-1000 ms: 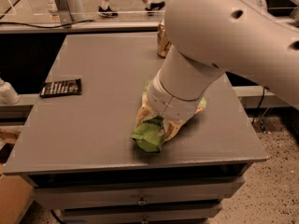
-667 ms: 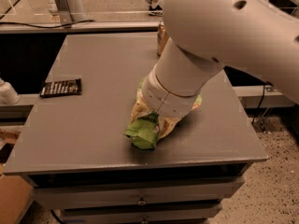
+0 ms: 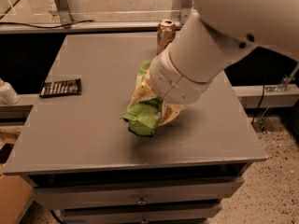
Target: Pick green rice chip bag
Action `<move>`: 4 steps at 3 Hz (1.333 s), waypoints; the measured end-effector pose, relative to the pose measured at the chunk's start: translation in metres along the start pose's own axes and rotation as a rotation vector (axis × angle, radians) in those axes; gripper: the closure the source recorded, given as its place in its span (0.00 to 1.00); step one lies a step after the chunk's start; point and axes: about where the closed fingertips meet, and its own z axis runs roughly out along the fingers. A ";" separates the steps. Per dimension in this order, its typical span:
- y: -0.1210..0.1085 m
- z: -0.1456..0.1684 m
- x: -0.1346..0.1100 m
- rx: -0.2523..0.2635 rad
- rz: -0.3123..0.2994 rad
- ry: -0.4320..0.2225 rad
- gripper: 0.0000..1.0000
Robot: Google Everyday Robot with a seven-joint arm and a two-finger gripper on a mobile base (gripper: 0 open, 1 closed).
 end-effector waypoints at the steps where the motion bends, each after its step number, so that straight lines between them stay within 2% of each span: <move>1: -0.011 -0.036 0.000 0.155 0.040 -0.017 1.00; 3: -0.018 -0.043 0.005 0.141 0.023 -0.006 1.00; 4: -0.033 -0.052 0.026 0.121 -0.003 -0.010 1.00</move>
Offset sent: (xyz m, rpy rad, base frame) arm 0.0029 -0.0105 0.0273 0.1116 -0.0372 -0.0315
